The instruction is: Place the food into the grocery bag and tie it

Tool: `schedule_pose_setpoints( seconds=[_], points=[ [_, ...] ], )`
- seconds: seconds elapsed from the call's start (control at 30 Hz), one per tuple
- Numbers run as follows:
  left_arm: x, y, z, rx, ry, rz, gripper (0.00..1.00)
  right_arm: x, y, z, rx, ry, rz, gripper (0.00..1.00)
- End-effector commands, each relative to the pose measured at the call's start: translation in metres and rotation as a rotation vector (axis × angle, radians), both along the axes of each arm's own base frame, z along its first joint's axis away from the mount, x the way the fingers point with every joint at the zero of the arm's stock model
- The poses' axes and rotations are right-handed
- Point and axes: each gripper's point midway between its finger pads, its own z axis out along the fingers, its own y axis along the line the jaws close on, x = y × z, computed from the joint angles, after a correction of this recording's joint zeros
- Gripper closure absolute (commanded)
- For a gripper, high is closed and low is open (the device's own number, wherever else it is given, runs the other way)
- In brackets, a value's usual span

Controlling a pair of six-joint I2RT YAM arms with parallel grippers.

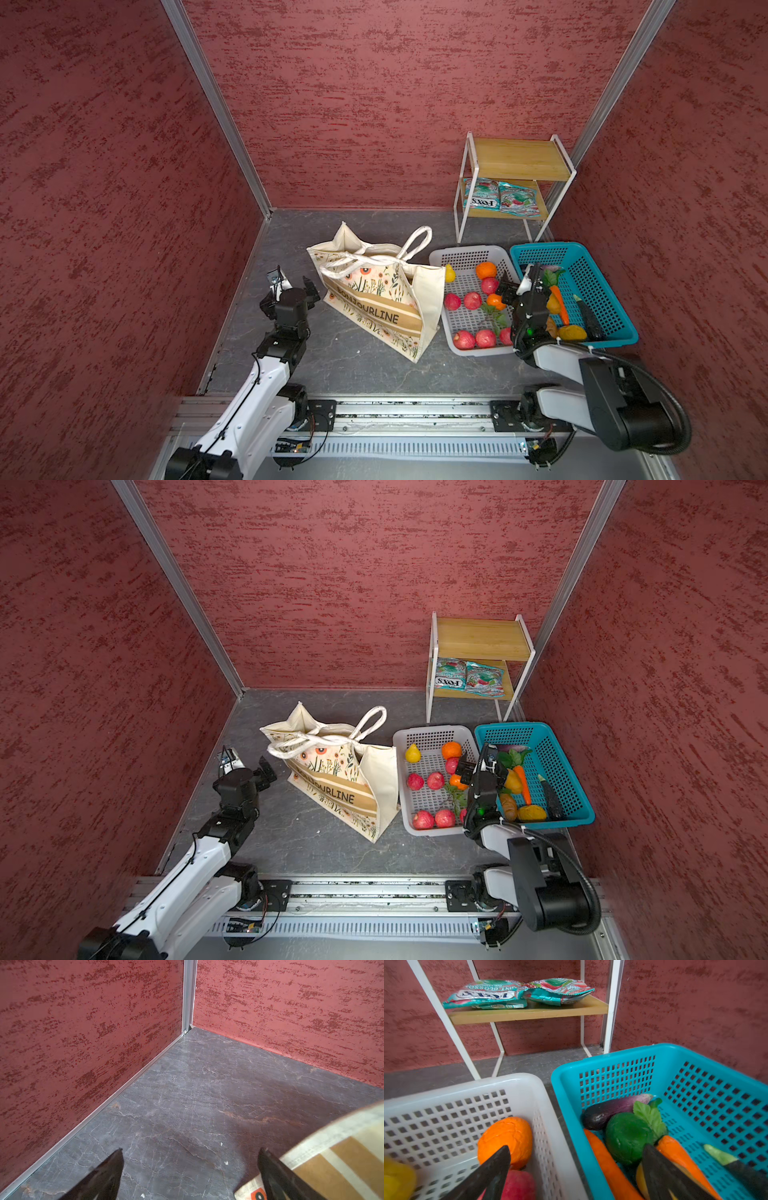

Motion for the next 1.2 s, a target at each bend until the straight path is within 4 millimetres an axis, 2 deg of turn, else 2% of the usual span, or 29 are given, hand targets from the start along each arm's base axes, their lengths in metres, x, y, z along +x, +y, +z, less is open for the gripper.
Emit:
schedule_pose_setpoints(
  seconds=[0.0, 0.1, 0.13, 0.17, 0.23, 0.3, 0.37, 0.47, 0.7, 0.83, 0.93, 0.97, 1.0, 1.17],
  points=[
    [0.014, -0.002, 0.024, 0.021, -0.156, -0.015, 0.01, 0.006, 0.002, 0.031, -0.028, -0.137, 0.038, 0.01],
    [0.027, -0.009, 0.011, 0.062, -0.14, -0.071, 0.01, 0.005, -0.003, 0.024, -0.013, -0.176, 0.053, 0.01],
    [0.03, -0.011, 0.005, 0.079, -0.134, -0.087, 0.01, 0.007, -0.003, 0.012, -0.006, -0.16, 0.065, 0.02],
    [0.032, -0.012, 0.002, 0.093, -0.139, -0.099, 0.0, 0.009, -0.003, 0.013, -0.021, -0.188, 0.071, 0.02],
    [0.036, -0.019, 0.004, 0.107, -0.164, -0.141, 0.0, 0.013, -0.001, 0.004, 0.002, -0.117, 0.085, 0.02],
    [0.04, -0.018, 0.003, 0.084, -0.172, -0.157, 0.0, 0.02, 0.001, 0.006, -0.011, -0.13, 0.108, 0.02],
    [0.046, -0.015, 0.002, 0.055, -0.179, -0.177, 0.0, 0.028, -0.001, -0.001, 0.012, -0.072, 0.109, 0.01],
    [0.053, -0.009, 0.0, 0.009, -0.195, -0.195, 0.0, 0.036, -0.002, -0.003, 0.017, -0.049, 0.108, 0.02],
    [0.072, -0.001, -0.012, -0.012, -0.166, -0.217, 0.0, 0.036, -0.006, -0.003, 0.025, -0.05, 0.09, 0.01],
    [0.087, -0.022, -0.028, 0.026, -0.129, -0.313, 0.01, 0.036, -0.007, -0.004, 0.027, -0.049, 0.088, 0.01],
    [0.097, -0.023, -0.036, 0.018, -0.071, -0.321, 0.01, 0.036, -0.008, -0.004, 0.029, -0.049, 0.086, 0.01],
    [0.102, -0.023, -0.033, 0.034, -0.094, -0.329, 0.0, 0.036, -0.008, -0.003, 0.027, -0.05, 0.084, 0.01],
    [0.101, -0.024, -0.039, 0.02, -0.051, -0.327, 0.0, 0.035, -0.009, -0.003, 0.028, -0.052, 0.08, 0.01],
    [0.102, -0.025, -0.035, 0.03, -0.069, -0.327, 0.01, 0.034, -0.011, -0.002, 0.029, -0.057, 0.063, 0.01]
  ],
)
